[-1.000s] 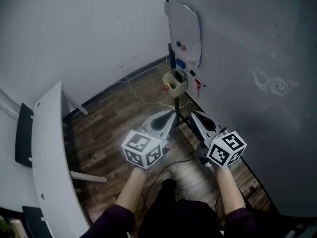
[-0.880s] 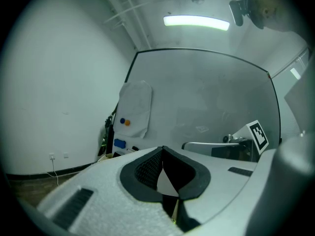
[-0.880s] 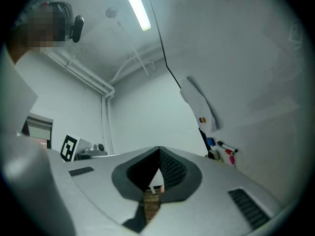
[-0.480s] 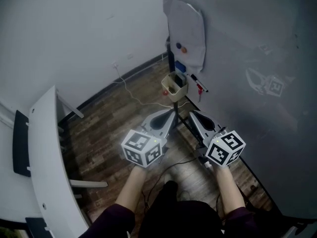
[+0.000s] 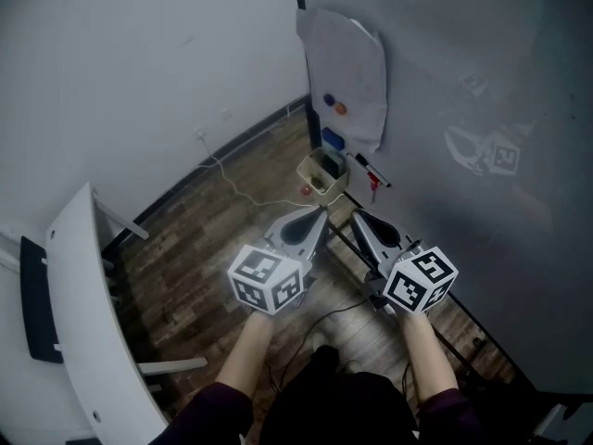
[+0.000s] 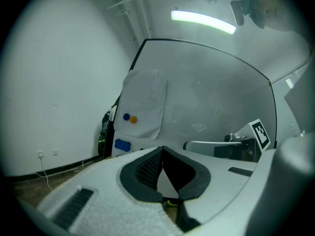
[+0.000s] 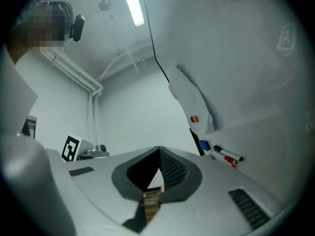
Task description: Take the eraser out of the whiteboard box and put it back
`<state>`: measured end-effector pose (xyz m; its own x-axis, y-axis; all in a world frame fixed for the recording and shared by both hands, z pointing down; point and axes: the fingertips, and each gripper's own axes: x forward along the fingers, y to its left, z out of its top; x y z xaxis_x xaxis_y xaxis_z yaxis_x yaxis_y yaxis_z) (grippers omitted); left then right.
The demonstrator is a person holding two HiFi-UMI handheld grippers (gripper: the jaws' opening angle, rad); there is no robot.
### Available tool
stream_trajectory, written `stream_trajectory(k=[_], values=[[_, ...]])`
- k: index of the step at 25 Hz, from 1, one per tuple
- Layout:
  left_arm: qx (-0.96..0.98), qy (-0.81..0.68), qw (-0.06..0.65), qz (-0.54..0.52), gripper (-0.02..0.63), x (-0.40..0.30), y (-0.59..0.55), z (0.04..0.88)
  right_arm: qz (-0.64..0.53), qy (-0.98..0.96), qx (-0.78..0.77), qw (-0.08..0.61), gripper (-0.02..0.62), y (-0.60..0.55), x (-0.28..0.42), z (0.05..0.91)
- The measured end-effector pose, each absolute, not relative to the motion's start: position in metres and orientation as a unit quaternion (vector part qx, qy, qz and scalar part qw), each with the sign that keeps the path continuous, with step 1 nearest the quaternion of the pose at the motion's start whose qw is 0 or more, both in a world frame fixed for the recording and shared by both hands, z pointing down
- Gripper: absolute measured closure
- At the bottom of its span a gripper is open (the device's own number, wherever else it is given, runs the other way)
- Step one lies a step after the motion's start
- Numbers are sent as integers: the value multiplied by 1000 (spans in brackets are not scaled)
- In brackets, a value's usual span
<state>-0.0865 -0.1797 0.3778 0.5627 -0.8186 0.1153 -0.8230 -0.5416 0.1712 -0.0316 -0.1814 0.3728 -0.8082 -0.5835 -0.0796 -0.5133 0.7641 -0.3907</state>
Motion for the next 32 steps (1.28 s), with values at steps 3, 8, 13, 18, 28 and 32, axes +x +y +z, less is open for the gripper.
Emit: stream_trajectory(k=[3, 8, 13, 18, 28, 32], values=[[883, -456, 106, 11, 600, -91, -188, 378, -178, 930, -307, 99, 592, -189, -34, 373], [892, -439, 108, 11, 600, -98, -196, 379, -177, 923, -327, 100, 592, -195, -41, 375], [893, -436, 113, 9, 600, -103, -209, 383, -178, 921, -332, 95, 592, -207, -44, 378], [888, -443, 123, 9, 600, -106, -226, 390, -184, 922, -329, 92, 592, -224, -43, 383], [878, -461, 122, 28, 600, -109, -260, 403, -200, 927, -303, 92, 592, -249, -47, 395], [889, -445, 108, 29, 600, -102, -282, 414, -199, 926, -303, 102, 592, -269, -46, 401]])
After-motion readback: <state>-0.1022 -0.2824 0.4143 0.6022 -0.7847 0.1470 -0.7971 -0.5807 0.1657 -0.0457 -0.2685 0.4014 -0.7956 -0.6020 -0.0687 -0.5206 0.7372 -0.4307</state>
